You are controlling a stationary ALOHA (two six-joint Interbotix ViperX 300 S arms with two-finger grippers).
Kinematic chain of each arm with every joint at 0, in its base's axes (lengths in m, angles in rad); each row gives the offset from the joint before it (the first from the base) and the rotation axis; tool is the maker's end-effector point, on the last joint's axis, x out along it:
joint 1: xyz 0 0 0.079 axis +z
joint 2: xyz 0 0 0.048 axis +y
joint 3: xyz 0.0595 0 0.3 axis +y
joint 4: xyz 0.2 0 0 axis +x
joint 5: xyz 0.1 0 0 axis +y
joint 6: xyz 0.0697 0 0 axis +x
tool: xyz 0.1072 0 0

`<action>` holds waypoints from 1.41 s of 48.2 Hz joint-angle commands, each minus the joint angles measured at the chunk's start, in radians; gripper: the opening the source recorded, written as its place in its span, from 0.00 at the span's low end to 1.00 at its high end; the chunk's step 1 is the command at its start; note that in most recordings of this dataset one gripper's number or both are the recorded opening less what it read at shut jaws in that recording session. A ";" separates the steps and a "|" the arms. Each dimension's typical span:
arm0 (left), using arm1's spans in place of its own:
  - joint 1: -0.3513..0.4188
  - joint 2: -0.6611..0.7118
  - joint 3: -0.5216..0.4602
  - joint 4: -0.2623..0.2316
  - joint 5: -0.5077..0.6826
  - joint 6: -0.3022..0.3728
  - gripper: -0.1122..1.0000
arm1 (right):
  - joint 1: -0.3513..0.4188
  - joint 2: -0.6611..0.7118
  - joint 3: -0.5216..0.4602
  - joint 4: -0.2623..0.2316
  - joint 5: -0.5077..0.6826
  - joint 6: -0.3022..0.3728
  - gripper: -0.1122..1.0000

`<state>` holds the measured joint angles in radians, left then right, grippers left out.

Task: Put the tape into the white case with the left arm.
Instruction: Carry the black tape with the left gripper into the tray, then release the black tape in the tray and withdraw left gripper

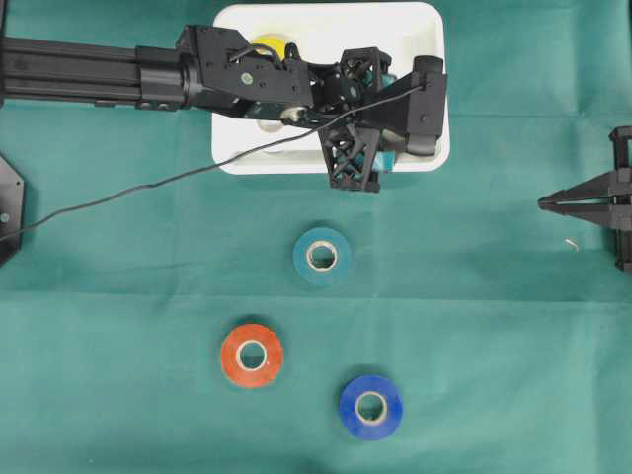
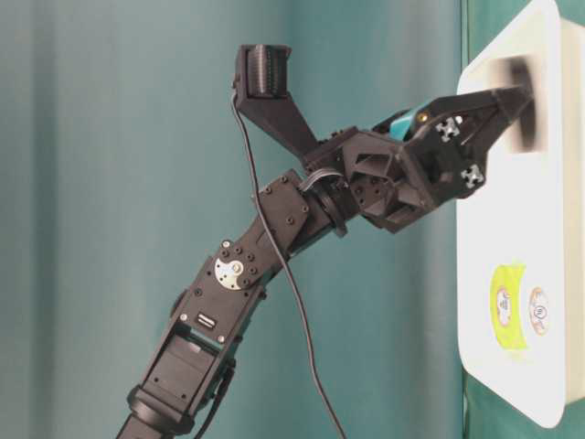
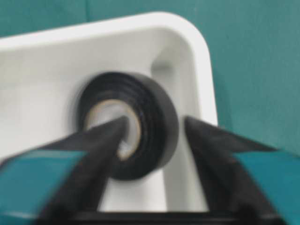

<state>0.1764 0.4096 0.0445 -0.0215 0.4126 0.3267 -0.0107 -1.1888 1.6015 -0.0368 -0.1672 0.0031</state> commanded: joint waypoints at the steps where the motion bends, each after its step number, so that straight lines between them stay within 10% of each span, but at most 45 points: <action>1: -0.002 -0.025 -0.011 0.002 -0.009 -0.002 0.78 | -0.002 0.005 -0.012 -0.002 -0.011 0.002 0.02; 5: -0.003 -0.025 -0.011 0.002 -0.009 -0.002 0.92 | -0.002 0.005 -0.011 -0.002 -0.011 0.002 0.02; 27: -0.041 -0.094 0.025 0.002 -0.009 -0.012 0.91 | -0.002 0.005 -0.011 0.000 -0.011 0.002 0.02; 68: -0.133 -0.517 0.492 -0.006 -0.264 -0.020 0.91 | 0.000 0.005 -0.012 -0.002 -0.012 0.002 0.02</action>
<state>0.0522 -0.0552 0.5216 -0.0245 0.1779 0.3099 -0.0107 -1.1888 1.6015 -0.0368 -0.1672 0.0031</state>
